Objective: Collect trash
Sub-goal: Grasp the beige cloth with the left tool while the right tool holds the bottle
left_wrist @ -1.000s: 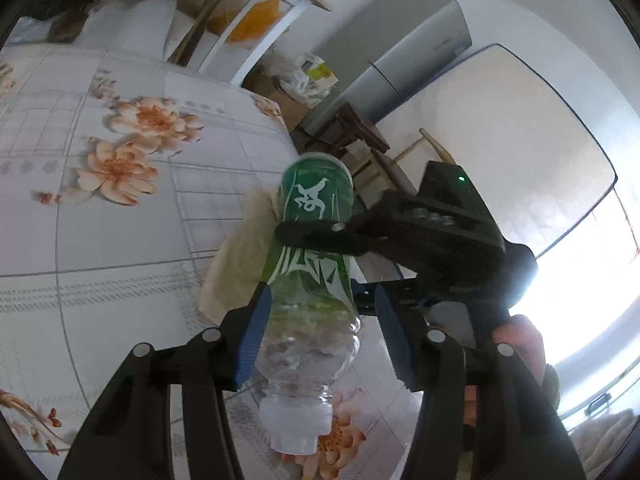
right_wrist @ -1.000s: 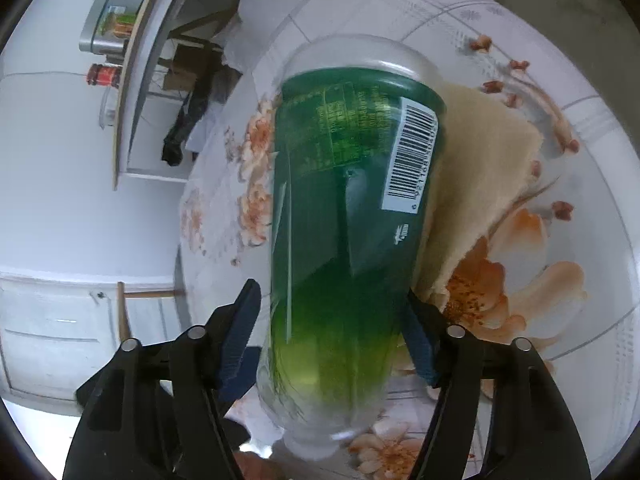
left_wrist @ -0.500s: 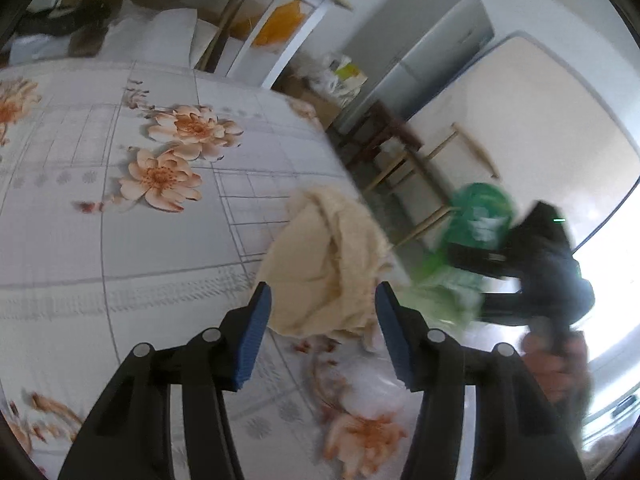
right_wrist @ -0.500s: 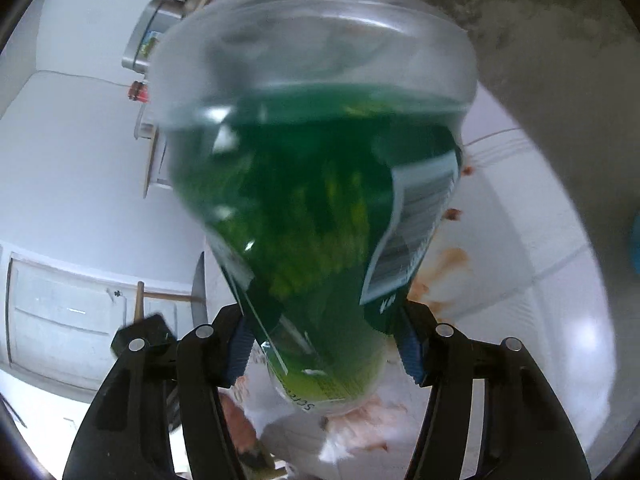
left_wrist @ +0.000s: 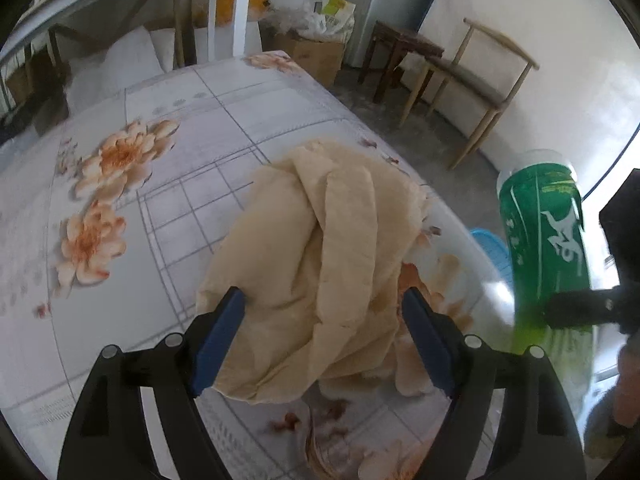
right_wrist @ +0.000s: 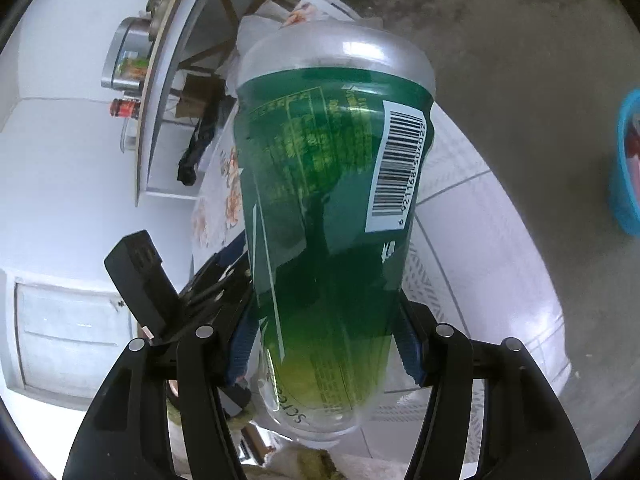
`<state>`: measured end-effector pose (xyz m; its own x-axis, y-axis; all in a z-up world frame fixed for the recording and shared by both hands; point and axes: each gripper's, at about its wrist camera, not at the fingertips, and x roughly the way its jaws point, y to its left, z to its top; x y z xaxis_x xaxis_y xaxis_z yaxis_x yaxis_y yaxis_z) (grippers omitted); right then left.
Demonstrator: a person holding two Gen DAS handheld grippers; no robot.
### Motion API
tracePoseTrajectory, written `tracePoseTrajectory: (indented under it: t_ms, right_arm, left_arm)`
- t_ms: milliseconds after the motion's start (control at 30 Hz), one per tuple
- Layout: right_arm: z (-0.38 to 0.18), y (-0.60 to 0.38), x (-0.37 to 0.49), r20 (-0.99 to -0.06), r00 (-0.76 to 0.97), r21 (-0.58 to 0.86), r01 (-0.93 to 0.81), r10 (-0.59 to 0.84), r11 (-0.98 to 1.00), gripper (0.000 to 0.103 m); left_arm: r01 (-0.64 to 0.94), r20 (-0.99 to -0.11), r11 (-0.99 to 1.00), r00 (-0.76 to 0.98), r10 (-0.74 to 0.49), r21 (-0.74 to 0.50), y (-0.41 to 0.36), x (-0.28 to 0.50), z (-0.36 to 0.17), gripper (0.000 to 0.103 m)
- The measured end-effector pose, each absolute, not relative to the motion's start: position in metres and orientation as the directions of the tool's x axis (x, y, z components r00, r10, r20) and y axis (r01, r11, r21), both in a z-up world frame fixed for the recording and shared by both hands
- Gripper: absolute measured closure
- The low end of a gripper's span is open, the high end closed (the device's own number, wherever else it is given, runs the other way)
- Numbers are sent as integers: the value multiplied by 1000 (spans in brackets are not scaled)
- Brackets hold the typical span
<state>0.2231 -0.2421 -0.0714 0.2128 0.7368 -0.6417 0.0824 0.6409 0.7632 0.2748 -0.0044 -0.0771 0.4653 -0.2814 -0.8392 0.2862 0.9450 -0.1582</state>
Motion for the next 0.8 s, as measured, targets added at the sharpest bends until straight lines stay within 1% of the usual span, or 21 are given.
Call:
tracePoseTrajectory:
  t_ms: [33, 100, 133, 200, 233, 300, 333, 367, 400, 433, 500, 567, 600, 633, 800]
  right_arm:
    - [-72, -239, 216, -648, 214, 757, 80, 731, 648, 46]
    - [-69, -236, 213, -666, 220, 740, 73, 713, 669, 46]
    - [-68, -234, 212, -684, 224, 721, 66, 694, 690, 46]
    - [-64, -228, 210, -711, 233, 689, 46, 663, 723, 46]
    - [-62, -226, 207, -724, 238, 673, 36, 648, 739, 46]
    - [-60, -224, 207, -747, 249, 641, 22, 616, 767, 45]
    - [-59, -221, 207, -758, 255, 624, 17, 600, 781, 45]
    - [-55, -214, 205, -771, 261, 604, 9, 581, 797, 45]
    - [-53, -213, 200, -784, 267, 582, 1, 560, 813, 42]
    - [-55, -216, 206, -788, 269, 574, -3, 553, 819, 39]
    - [-54, -210, 204, -793, 261, 565, -23, 551, 825, 39]
    - [-55, -208, 205, -792, 262, 562, -39, 552, 826, 39]
    - [-57, -208, 204, -789, 263, 565, -43, 555, 824, 40]
    - [-58, -211, 205, -782, 263, 576, -42, 566, 816, 44]
    - [-58, -219, 199, -760, 278, 599, -49, 587, 799, 45]
  left_arm:
    - [287, -843, 948, 468, -266, -140, -7, 276, -78, 26]
    - [286, -850, 954, 478, -222, -88, -12, 280, -79, 35]
    - [284, -850, 956, 485, -206, -70, -12, 281, -81, 37]
    - [277, -847, 959, 496, -189, -51, -12, 282, -82, 49]
    - [273, -845, 961, 503, -181, -44, -11, 283, -82, 52]
    - [265, -843, 964, 511, -170, -33, -9, 286, -82, 65]
    - [260, -842, 965, 513, -165, -31, -7, 286, -81, 68]
    - [254, -842, 967, 514, -164, -32, -5, 288, -81, 75]
    - [247, -842, 968, 514, -167, -41, 0, 290, -81, 80]
    - [243, -842, 969, 512, -169, -47, 1, 291, -80, 83]
    - [233, -845, 970, 504, -182, -69, 6, 293, -80, 91]
    - [228, -848, 969, 492, -199, -95, 10, 292, -79, 94]
    - [226, -847, 968, 490, -206, -104, 11, 290, -78, 95]
    - [225, -845, 967, 490, -216, -117, 12, 288, -76, 95]
    - [234, -820, 962, 515, -248, -144, 10, 271, -56, 96]
